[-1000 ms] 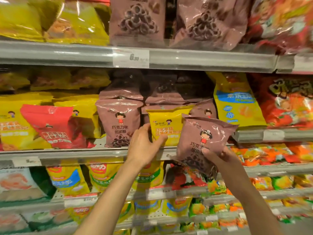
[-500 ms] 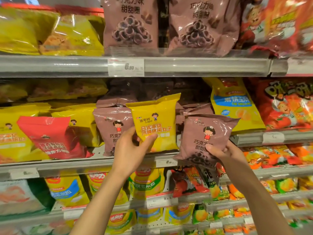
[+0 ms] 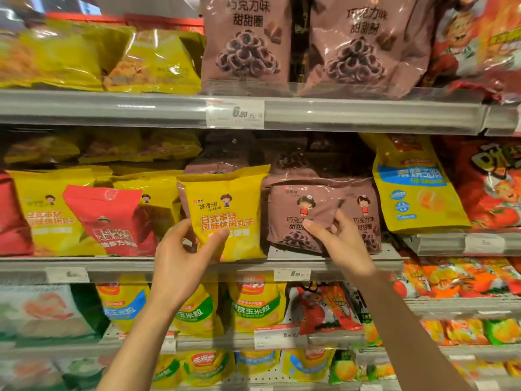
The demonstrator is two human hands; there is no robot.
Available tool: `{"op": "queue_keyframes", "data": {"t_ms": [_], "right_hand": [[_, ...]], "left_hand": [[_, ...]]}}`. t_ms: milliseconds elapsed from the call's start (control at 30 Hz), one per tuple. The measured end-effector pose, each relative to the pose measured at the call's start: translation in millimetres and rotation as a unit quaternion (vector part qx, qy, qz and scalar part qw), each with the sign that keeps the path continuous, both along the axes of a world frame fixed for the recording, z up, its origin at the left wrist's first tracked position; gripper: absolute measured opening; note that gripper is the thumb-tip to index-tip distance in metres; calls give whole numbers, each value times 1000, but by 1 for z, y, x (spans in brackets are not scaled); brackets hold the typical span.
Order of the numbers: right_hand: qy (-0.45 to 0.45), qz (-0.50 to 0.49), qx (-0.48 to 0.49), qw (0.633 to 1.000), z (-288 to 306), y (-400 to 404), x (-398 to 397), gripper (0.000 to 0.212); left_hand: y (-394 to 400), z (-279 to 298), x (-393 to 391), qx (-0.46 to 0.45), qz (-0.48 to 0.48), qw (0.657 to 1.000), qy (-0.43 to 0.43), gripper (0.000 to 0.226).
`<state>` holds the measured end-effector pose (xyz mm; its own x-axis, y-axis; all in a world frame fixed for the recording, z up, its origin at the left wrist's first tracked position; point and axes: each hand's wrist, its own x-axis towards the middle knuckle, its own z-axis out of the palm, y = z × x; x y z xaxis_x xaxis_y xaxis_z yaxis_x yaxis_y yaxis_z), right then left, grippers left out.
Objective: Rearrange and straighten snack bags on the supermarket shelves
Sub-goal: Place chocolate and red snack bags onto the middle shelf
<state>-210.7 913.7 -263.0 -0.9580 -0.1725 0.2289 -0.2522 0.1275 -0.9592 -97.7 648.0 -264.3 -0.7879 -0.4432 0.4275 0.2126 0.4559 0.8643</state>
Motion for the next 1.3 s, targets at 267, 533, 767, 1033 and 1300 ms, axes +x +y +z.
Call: {"op": "queue_keyframes", "data": {"t_ms": [267,533,767,1033,1300], "right_hand": [[-51,44,44,997,-15,-13,-13,112],[-29,30,146,988,-19,-13,-14,100],[-10,-13,63,998,-35,-9,-2,47],[-12,-107,-55,993,-35,4,35,27],[6,-131,9,991,-65,-24,82,13]], "left_hand": [[-8,-2,2,17,-5,1000,-10,46],[-12,-7,6,26,-19,999,-26,46],[-14,-15,12,42,-26,998,-41,40],[-21,-27,29,73,-33,995,-52,27],[-57,-45,53,105,-31,992,-61,45]]}}
